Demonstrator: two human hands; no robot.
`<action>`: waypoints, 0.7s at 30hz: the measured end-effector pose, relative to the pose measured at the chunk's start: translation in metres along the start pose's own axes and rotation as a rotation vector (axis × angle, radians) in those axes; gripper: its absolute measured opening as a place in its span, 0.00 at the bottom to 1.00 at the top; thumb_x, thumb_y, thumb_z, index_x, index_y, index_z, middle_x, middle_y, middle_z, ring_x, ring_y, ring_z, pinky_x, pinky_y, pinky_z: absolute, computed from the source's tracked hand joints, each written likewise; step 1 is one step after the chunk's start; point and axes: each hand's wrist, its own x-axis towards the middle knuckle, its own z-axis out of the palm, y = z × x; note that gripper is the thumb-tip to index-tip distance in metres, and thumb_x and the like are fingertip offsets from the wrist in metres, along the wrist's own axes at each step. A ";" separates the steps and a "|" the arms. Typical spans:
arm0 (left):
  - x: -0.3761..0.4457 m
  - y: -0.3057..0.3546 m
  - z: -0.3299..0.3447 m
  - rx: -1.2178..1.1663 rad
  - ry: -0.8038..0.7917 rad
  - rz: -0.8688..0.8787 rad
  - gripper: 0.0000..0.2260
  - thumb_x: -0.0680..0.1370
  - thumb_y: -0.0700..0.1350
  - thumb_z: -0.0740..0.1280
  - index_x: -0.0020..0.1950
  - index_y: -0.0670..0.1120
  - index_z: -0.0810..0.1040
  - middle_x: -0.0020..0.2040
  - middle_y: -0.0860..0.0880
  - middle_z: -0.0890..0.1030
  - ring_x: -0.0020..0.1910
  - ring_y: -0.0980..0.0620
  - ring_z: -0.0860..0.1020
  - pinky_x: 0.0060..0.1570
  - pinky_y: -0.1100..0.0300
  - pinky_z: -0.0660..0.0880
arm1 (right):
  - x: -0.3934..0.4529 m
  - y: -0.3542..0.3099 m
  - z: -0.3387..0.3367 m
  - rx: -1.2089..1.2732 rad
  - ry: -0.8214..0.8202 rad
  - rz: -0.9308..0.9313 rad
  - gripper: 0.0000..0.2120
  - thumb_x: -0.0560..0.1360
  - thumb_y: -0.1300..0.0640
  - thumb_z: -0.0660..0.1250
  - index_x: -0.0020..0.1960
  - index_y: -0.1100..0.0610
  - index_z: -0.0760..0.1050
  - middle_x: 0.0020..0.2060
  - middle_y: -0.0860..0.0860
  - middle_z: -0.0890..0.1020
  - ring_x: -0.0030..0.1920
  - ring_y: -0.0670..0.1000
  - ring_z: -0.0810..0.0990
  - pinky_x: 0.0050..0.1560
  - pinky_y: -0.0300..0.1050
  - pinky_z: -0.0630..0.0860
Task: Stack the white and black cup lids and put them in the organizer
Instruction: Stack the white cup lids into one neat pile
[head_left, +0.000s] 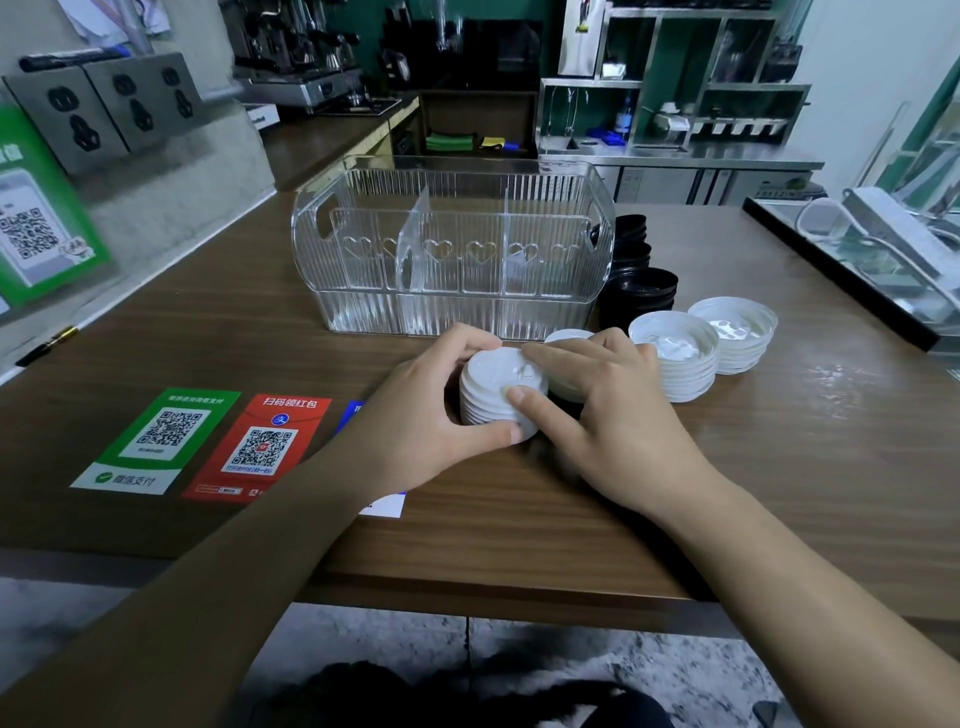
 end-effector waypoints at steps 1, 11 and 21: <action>0.001 0.000 -0.001 -0.008 -0.001 -0.001 0.31 0.74 0.52 0.88 0.71 0.58 0.77 0.67 0.60 0.86 0.71 0.57 0.83 0.75 0.45 0.77 | 0.000 0.001 0.000 -0.011 -0.008 -0.001 0.25 0.83 0.33 0.64 0.72 0.46 0.82 0.58 0.38 0.84 0.55 0.50 0.72 0.61 0.59 0.67; 0.000 0.002 -0.002 -0.032 0.002 -0.021 0.29 0.72 0.49 0.89 0.67 0.55 0.78 0.64 0.63 0.87 0.68 0.61 0.83 0.69 0.64 0.76 | -0.001 0.002 -0.003 -0.031 -0.035 -0.030 0.25 0.84 0.33 0.62 0.74 0.45 0.80 0.63 0.38 0.83 0.57 0.50 0.71 0.62 0.57 0.66; -0.003 0.002 -0.001 -0.003 0.011 -0.056 0.37 0.76 0.61 0.84 0.81 0.59 0.72 0.74 0.65 0.80 0.76 0.66 0.76 0.81 0.54 0.72 | -0.001 0.023 -0.017 -0.148 0.094 0.024 0.13 0.78 0.46 0.71 0.58 0.49 0.88 0.55 0.45 0.83 0.55 0.56 0.75 0.57 0.57 0.66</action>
